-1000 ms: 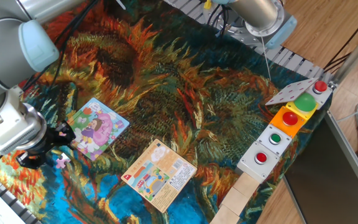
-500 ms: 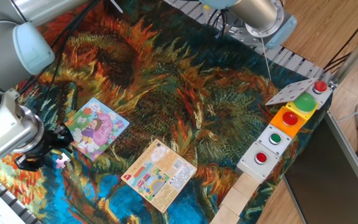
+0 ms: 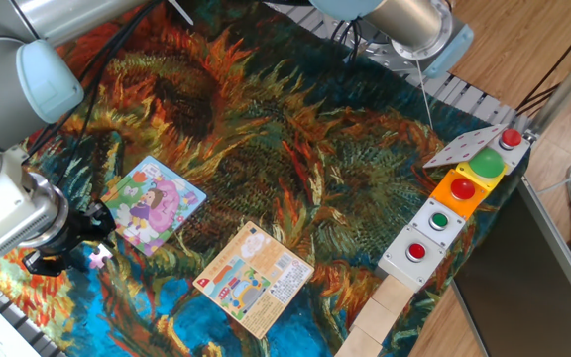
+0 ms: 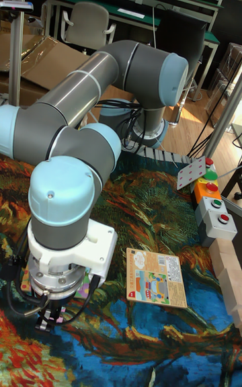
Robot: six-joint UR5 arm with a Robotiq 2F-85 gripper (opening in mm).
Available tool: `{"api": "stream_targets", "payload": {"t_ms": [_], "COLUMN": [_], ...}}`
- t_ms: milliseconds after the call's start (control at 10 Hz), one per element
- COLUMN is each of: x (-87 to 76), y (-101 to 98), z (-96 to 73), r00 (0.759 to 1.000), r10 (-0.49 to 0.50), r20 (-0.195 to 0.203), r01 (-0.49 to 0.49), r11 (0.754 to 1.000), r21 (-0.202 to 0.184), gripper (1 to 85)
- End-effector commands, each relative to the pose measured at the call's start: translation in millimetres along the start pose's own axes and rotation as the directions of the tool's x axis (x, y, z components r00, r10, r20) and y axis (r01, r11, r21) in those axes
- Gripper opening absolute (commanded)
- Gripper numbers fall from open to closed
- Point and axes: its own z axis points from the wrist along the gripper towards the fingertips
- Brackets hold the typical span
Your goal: Assemble one piece of a puzzle
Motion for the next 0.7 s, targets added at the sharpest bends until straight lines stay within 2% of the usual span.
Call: {"api": "stream_targets", "payload": {"t_ms": [0,600], "x": [-2.4,-1.3], "y": [-0.6,1.8], "z": [-0.8,0.1], "r00": [1.000,1.000], "r10": [0.001,0.003], "r20": [0.014,0.022], "r01": [-0.001,-0.003], "r11": [1.000,1.000], "r21": [-0.001,-0.010], "gripper": [53.7,53.7]}}
